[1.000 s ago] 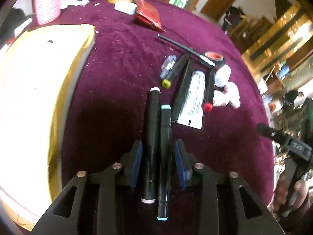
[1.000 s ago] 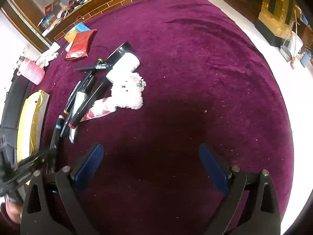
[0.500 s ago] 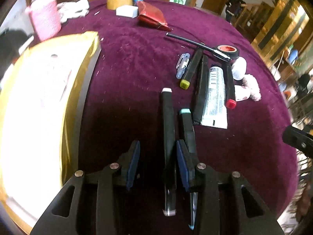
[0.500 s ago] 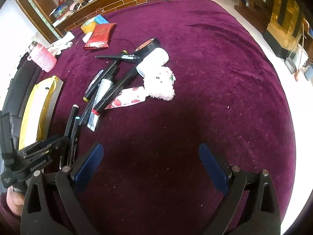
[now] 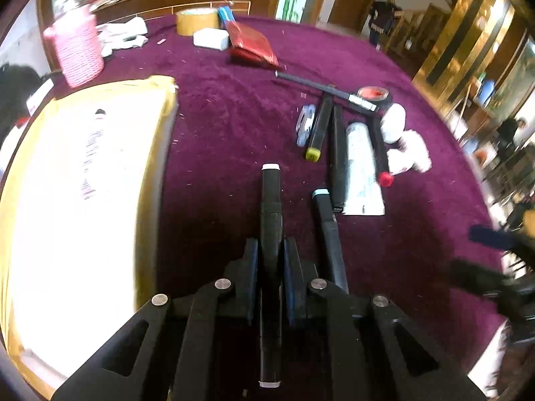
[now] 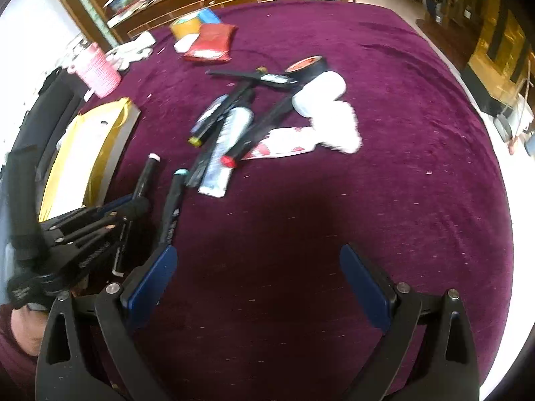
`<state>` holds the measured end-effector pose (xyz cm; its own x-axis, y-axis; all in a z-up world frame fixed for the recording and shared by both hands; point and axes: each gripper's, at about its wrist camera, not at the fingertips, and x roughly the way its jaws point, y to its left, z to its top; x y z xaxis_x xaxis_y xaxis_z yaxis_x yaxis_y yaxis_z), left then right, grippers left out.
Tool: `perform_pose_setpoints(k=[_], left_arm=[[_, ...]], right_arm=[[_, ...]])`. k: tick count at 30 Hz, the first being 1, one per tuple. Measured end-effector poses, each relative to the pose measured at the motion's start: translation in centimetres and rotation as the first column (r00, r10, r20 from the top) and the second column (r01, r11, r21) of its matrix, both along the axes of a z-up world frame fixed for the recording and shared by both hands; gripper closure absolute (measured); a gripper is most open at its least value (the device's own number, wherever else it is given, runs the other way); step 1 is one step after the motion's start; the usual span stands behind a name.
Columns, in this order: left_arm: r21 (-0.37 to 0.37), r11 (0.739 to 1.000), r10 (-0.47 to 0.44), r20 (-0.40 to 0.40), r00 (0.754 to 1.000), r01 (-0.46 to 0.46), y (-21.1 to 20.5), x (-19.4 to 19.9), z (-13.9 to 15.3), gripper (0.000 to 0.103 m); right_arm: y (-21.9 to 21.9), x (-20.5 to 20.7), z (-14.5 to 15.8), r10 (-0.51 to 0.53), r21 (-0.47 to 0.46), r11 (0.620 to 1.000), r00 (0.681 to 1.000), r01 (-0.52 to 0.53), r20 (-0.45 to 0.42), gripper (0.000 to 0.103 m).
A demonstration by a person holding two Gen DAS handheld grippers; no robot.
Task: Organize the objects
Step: 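Grasp a black marker with the right gripper while the left carries its marker, then place the black markers in the tray with both grippers and open them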
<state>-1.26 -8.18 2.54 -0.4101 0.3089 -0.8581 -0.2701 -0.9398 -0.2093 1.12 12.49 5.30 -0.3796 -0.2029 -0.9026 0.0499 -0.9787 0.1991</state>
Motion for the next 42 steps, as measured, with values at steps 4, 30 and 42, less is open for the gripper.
perform_pose_setpoints(k=[4, 30, 42], left_arm=[[0.1, 0.995, 0.023, -0.016, 1.0, -0.021, -2.8, 1.1, 2.4, 0.092], [0.219, 0.963, 0.161, 0.002, 0.987, -0.158, -16.6, 0.1, 4.2, 0.092], [0.121, 0.975, 0.19, -0.01, 0.982, -0.187, -19.2, -6.3, 3.1, 0.092]], right_arm=[[-2.9, -0.4, -0.6, 0.035, 0.015, 0.999, 0.999, -0.035, 0.006, 0.005], [-8.2, -2.5, 0.4, -0.036, -0.173, 0.984, 0.999, 0.042, 0.036, 0.091], [-16.8, -8.3, 3.1, 0.09, -0.298, 0.952, 0.995, -0.073, 0.042, 0.09]])
